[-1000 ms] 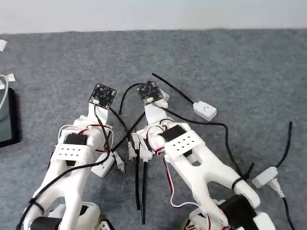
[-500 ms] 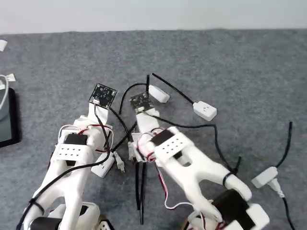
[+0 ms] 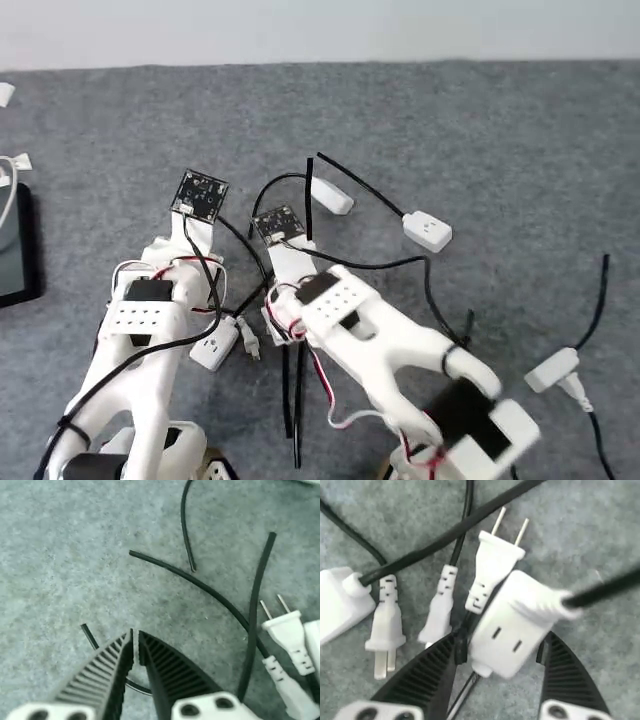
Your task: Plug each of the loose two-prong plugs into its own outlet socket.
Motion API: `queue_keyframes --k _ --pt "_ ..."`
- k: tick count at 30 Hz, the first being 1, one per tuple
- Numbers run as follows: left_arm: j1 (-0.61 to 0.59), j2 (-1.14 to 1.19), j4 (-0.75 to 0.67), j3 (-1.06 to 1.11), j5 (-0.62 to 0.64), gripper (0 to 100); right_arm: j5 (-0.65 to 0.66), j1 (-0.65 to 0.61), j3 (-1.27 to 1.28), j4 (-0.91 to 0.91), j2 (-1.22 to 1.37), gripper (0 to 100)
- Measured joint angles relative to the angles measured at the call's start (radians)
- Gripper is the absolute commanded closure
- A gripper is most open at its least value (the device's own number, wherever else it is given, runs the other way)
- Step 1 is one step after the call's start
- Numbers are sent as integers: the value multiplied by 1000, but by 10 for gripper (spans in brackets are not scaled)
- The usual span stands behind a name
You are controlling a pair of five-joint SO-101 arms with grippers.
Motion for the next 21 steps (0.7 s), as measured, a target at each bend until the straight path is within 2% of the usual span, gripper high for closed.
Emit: queue_keyframes --k 3,6,8,13,21 --pt "0 0 0 0 0 987 0 0 -75 58 66 816" --pt "0 0 0 0 0 987 -2 6 -126 94 109 990" --pt "0 0 0 0 0 987 -2 26 -138 103 112 965" --pt "0 0 0 0 0 987 2 137 -158 176 100 991" --pt "0 0 0 0 0 987 118 443 -166 377 -215 991"
